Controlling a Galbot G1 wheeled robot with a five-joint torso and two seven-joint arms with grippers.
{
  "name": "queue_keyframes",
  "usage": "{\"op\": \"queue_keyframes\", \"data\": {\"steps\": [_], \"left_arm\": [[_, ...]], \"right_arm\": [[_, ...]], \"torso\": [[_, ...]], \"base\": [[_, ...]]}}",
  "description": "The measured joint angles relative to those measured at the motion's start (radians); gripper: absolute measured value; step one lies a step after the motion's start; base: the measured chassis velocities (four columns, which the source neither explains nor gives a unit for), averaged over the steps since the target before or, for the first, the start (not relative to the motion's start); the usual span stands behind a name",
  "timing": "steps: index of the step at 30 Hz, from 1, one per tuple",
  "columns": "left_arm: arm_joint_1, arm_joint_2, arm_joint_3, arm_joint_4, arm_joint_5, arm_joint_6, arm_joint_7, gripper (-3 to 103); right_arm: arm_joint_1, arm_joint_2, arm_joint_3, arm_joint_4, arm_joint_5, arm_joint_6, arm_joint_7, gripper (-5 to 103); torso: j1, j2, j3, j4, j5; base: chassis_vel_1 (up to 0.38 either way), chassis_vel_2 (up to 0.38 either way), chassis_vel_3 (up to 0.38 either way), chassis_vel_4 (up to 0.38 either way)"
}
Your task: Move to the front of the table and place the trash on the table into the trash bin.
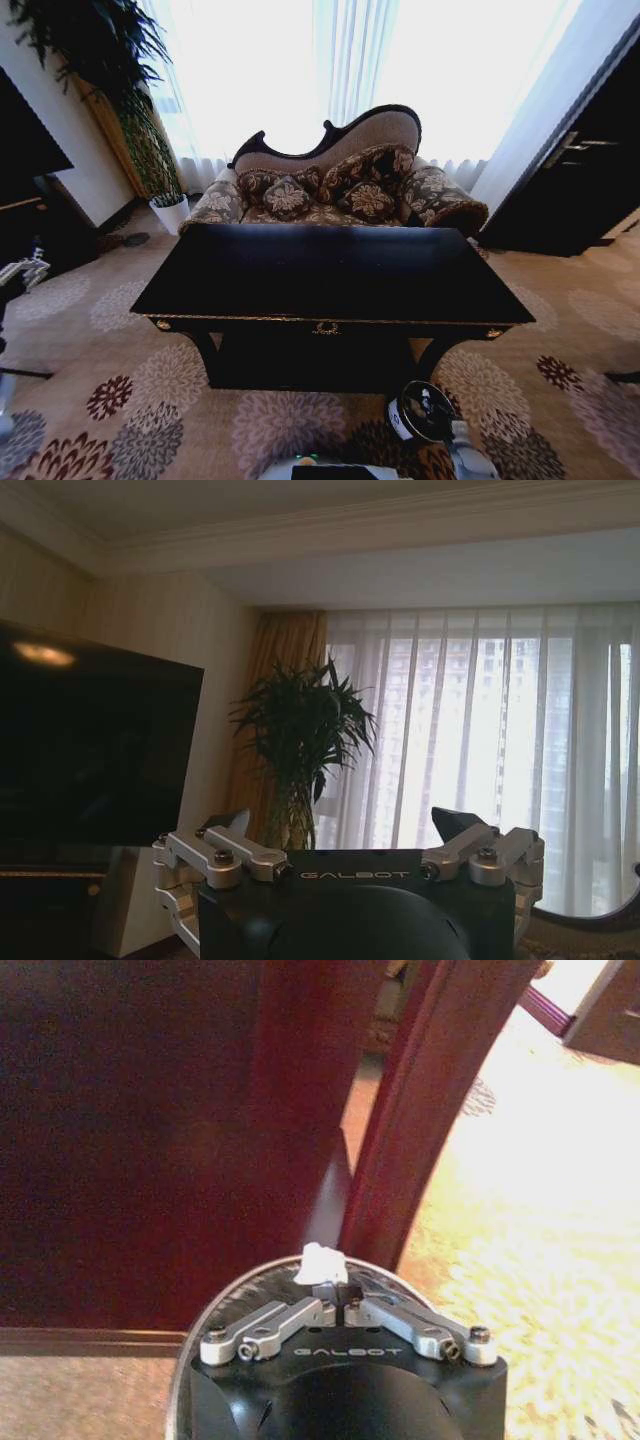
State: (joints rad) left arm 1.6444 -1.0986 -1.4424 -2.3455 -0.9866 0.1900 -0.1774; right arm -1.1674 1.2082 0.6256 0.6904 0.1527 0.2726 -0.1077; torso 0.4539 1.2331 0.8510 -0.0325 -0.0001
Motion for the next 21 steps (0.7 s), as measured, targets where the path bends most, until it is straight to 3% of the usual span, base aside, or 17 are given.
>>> {"op": "queue_keyframes", "data": {"steps": [13, 16, 19, 21], "left_arm": [[0.010, -0.015, -0.008, -0.009, 0.003, 0.000, 0.000, 100], [0.019, -0.017, -0.022, -0.012, 0.001, 0.000, 0.000, 100], [0.025, -0.016, -0.034, -0.012, -0.003, 0.000, 0.000, 100], [0.028, -0.015, -0.041, -0.013, -0.007, 0.000, 0.000, 100]], "right_arm": [[0.035, -0.024, -0.009, -0.036, -0.043, -0.047, 0.066, -3], [0.034, -0.023, -0.010, -0.043, -0.064, -0.049, 0.056, 12], [0.034, -0.019, -0.009, -0.047, -0.080, -0.050, 0.047, 18], [0.035, -0.018, -0.008, -0.050, -0.086, -0.051, 0.045, 28]], "torso": [[0.000, 0.000, 0.000, 0.0001, 0.0000], [0.000, 0.000, 0.000, 0.0000, -0.0001], [0.000, 0.000, 0.000, 0.0001, 0.0002], [0.000, 0.000, 0.000, 0.0000, -0.0002]], "base": [[0.000, 0.000, 0.000, 0.000], [0.000, 0.000, 0.000, 0.000], [0.000, 0.000, 0.000, 0.000], [0.000, 0.000, 0.000, 0.000]]}}
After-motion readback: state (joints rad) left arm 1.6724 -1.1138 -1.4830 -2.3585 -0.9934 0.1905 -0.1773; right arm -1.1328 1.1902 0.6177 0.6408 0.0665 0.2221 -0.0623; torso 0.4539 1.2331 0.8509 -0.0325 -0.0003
